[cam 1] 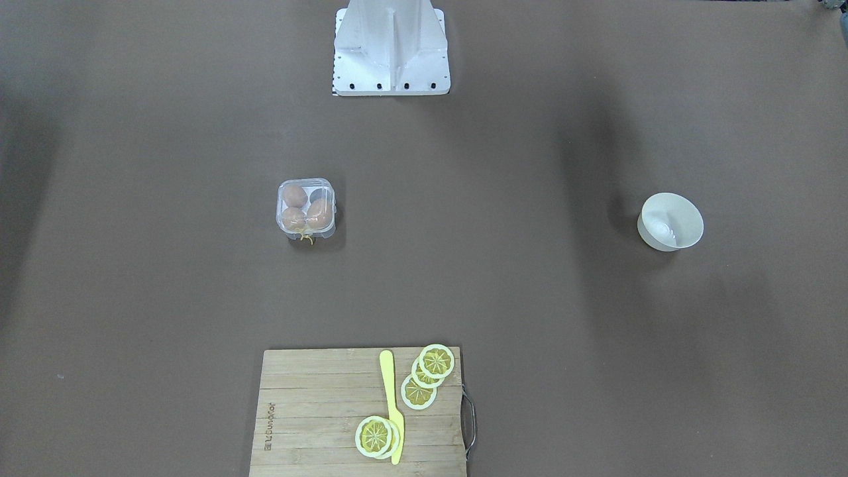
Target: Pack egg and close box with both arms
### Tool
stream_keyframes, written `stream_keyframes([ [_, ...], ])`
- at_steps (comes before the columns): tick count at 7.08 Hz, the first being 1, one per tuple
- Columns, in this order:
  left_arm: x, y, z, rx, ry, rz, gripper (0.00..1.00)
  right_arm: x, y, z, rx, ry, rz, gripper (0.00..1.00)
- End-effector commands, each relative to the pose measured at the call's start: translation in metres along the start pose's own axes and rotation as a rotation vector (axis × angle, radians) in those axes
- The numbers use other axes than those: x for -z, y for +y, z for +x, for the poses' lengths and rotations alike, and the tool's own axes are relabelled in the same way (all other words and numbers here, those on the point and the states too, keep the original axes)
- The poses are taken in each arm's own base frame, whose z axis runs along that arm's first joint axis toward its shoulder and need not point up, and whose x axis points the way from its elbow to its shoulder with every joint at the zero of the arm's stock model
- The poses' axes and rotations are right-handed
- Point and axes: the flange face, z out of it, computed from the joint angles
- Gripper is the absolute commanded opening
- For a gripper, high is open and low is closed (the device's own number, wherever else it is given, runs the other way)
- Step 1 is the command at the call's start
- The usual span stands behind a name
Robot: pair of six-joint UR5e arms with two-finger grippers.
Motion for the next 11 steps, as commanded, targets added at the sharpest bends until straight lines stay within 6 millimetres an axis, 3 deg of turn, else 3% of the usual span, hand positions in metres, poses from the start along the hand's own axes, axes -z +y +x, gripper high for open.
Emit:
stream_keyframes([
  [1, 0.0142, -0.0117, -0.0072, 0.099, 0.075, -0.078, 0.98, -0.0042, 0.0075, 0.0041, -0.01, 0.001, -0.006, 1.0],
  [3, 0.0079, -0.007, -0.0076, 0.125, 0.139, -0.112, 0.98, -0.0022, 0.0003, 0.0035, -0.016, 0.003, -0.003, 1.0],
  [11, 0.0088, -0.0085, -0.006, 0.122, 0.138, -0.11, 0.98, 0.002, 0.0031, -0.0022, -0.006, -0.014, 0.009, 1.0],
])
